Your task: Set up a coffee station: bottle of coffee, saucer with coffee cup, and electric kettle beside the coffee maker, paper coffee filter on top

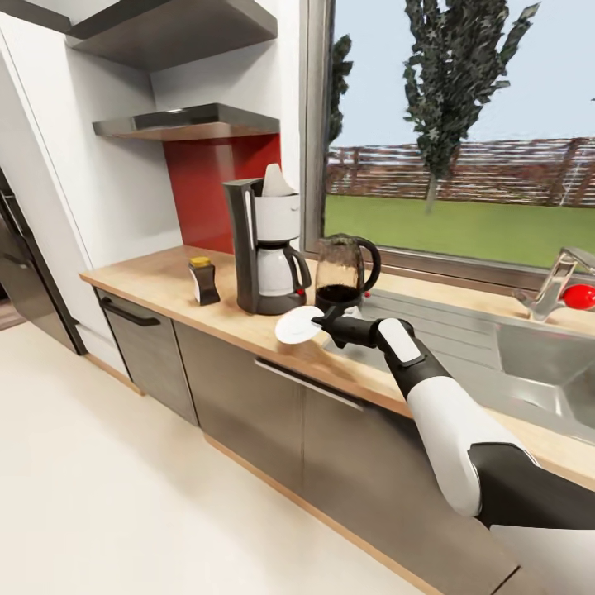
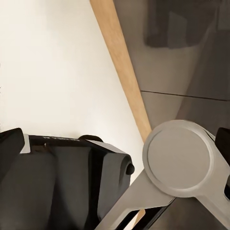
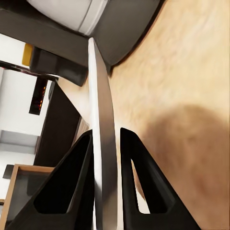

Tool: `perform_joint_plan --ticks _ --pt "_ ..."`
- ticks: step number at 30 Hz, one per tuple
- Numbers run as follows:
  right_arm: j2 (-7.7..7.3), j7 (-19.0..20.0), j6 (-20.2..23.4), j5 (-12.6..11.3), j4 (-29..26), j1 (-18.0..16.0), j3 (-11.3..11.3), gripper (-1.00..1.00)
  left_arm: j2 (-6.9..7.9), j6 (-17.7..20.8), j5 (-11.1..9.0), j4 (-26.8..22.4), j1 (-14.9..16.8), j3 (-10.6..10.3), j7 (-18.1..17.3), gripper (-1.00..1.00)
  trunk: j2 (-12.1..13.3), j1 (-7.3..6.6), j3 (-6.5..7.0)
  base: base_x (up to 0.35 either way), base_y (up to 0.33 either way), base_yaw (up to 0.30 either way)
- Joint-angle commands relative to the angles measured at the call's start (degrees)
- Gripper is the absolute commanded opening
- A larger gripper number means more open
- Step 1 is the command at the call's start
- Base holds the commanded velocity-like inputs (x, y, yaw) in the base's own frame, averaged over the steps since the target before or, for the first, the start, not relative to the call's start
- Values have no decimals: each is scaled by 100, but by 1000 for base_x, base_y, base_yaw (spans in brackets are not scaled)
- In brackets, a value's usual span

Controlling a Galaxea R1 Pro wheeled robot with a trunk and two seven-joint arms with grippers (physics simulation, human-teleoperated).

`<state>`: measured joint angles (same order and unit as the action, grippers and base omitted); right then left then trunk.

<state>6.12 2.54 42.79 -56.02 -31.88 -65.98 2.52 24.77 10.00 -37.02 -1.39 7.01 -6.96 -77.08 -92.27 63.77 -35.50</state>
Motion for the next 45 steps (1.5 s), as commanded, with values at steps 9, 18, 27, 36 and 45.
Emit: perform_joint_plan --ticks 9,18,27,36,45 --pt "3 -16 6 21 27 -4 29 -100 2 60 -51 -4 2 -46 -18 100 -3 1 -6 30 20 0" --pt "18 -368 -16 20 37 -3 381 -100 2 56 -51 -3 2 -50 -18 100 -3 1 -6 0 0 0" --pt "28 -377 -16 21 41 -5 424 -100 2 62 -51 -4 3 -48 -18 100 -3 1 -6 49 48 0" --pt "21 -377 -16 21 41 -2 425 -100 2 61 -51 -6 2 -49 -18 100 -3 1 -10 15 14 0" --pt "21 -377 -16 21 41 -2 425 -100 2 59 -51 -5 2 -50 -18 100 -3 1 -78 0 0 0"
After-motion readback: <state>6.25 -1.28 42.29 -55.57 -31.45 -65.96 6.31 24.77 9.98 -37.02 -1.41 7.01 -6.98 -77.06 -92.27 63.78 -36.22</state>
